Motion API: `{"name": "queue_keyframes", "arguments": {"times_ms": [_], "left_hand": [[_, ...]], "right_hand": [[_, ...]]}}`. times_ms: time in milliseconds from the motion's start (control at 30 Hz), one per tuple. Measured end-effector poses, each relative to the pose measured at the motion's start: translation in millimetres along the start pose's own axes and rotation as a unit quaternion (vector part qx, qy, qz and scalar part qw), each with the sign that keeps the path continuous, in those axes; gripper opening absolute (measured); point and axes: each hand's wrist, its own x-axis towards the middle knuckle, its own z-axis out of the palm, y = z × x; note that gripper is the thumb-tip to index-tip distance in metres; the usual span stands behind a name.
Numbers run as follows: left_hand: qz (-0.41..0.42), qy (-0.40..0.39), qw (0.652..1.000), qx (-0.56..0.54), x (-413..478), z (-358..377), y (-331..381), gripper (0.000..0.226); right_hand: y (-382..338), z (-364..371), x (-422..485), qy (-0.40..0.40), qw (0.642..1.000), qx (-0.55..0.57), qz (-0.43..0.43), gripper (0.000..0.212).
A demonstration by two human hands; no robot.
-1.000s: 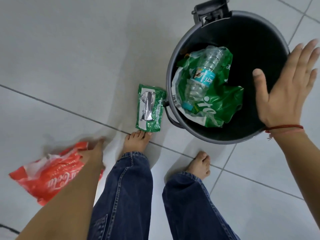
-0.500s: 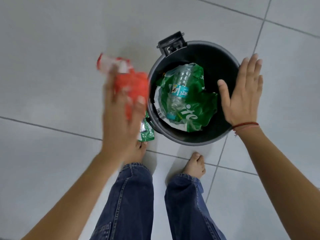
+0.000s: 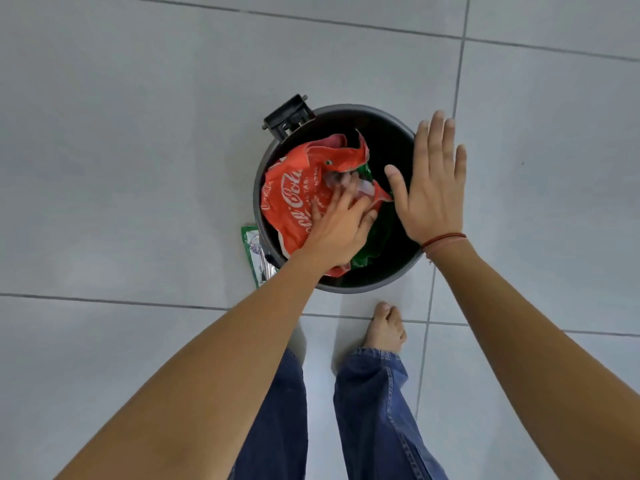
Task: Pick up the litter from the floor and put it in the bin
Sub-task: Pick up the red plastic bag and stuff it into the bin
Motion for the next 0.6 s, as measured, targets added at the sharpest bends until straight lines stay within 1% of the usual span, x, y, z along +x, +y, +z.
{"name": "queue_keyframes", "arguments": {"times_ms": [67,100,167,200,233,267,300,333,367,400,433,533,600], "left_hand": [[0.007,-0.069,0.997,0.04,8,8,-4,0.048],[0.009,-0.089,0.994,0.058,9,9,-6,0.054],[0.004,-0.105,0.993,0.06,8,9,-2,0.065],[0.005,-0.097,0.994,0.056,5,5,0,0.067],[0.016,-0.072,0.995,0.066,-1,1,4,0.066],[0.032,-0.025,0.994,0.101,-8,-2,7,0.065],[0.043,0.038,0.987,0.152,-16,-3,8,0.066],[0.037,0.092,0.973,0.206,-26,-3,7,0.07],[0.011,0.123,0.96,0.252,-34,-3,3,0.079],[-0.033,0.114,0.954,0.274,-39,-3,-2,0.089],[-0.079,0.077,0.956,0.271,-38,-3,-8,0.098],[-0.186,-0.08,0.956,0.211,-9,0,-22,0.113],[-0.22,-0.138,0.954,0.15,12,3,-21,0.121]], "right_hand": [[2,3,-1,0.004,1.0,-0.014,-0.003,0.071],[2,3,0,0.006,1.0,-0.018,-0.005,0.071],[3,4,-1,0.01,1.0,-0.021,-0.008,0.072],[3,4,-1,0.012,1.0,-0.019,-0.007,0.072],[2,3,0,0.012,1.0,-0.017,-0.006,0.073],[1,3,0,0.01,1.0,-0.016,-0.004,0.073],[1,2,0,0.008,1.0,-0.014,-0.003,0.073],[0,2,0,0.007,1.0,-0.013,-0.002,0.073],[0,2,-1,0.006,1.0,-0.013,-0.002,0.073],[0,2,-1,0.006,1.0,-0.014,-0.001,0.073],[0,2,-1,0.006,1.0,-0.015,0.0,0.072],[-1,3,-1,0.006,1.0,-0.019,-0.003,0.072],[-1,3,0,0.01,1.0,-0.014,-0.003,0.072]]}}
